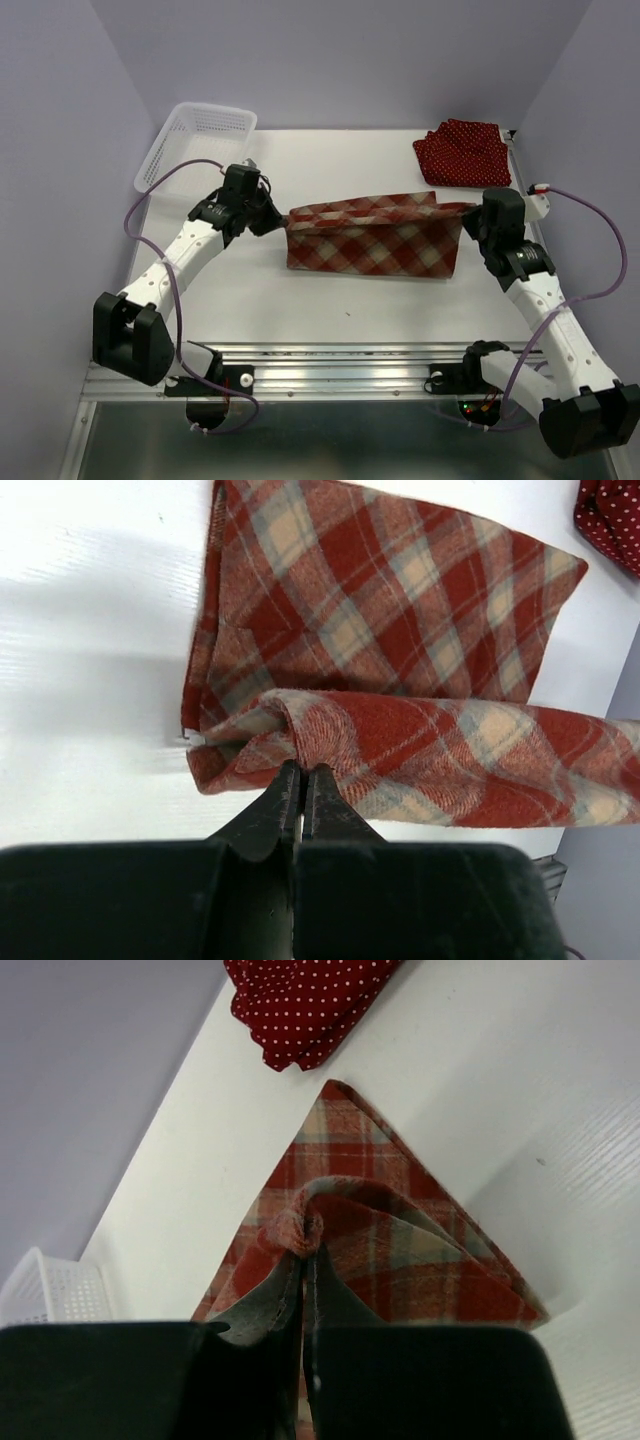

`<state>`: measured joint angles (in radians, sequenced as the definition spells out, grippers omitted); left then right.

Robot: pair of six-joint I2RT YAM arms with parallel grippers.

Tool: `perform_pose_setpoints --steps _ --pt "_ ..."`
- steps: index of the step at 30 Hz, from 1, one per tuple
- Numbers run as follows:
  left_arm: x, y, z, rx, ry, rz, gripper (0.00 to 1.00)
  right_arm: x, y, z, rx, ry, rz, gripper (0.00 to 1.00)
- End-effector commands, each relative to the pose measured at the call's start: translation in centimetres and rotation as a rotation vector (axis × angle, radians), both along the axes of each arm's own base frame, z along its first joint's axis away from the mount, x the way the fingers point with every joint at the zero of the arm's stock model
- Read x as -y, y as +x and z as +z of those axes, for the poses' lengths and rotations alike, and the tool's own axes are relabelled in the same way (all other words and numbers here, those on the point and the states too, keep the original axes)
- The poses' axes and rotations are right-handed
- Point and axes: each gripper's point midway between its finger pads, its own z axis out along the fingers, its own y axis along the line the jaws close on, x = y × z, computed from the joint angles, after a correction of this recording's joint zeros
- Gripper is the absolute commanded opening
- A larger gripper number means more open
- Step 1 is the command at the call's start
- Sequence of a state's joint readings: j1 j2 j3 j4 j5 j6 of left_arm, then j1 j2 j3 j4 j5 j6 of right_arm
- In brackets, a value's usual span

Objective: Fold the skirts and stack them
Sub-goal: Fold the skirt

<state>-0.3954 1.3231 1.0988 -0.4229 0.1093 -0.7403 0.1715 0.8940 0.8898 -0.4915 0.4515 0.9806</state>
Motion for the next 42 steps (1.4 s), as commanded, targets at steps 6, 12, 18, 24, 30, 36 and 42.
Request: perform_pose_setpoints --steps 6,12,18,24,30,36,42 --pt "-0.8 5.1 0.9 0.078 0.02 0.003 0.0 0.8 5.6 1.3 0.053 -0.08 -0.06 0.01" --pt "0.0 6.9 -2.8 -0.004 0.055 -0.025 0.0 0.5 8.0 -1.2 -0.014 -0.1 -0.062 0.01" --pt "0.5 8.3 -5.5 -0.056 0.062 -0.027 0.0 0.7 10.6 -4.2 -0.096 -0.116 -0.065 0.01" --pt "0.2 10.1 -8.0 -0.107 0.108 0.003 0.0 0.2 13.4 -7.5 -0.171 -0.12 -0.038 0.01" --pt "0.2 11.7 -9.0 -0.123 0.128 0.028 0.37 -0.1 15.6 -10.0 -0.23 -0.127 -0.011 0.02" --pt "-0.3 13.3 -8.4 -0.086 0.154 0.062 0.93 -0.6 18.5 -9.9 -0.237 -0.176 0.04 0.68" --pt "-0.4 14.0 -5.8 -0.031 0.153 0.071 0.99 -2.4 19.0 -6.6 -0.19 -0.191 0.18 1.0"
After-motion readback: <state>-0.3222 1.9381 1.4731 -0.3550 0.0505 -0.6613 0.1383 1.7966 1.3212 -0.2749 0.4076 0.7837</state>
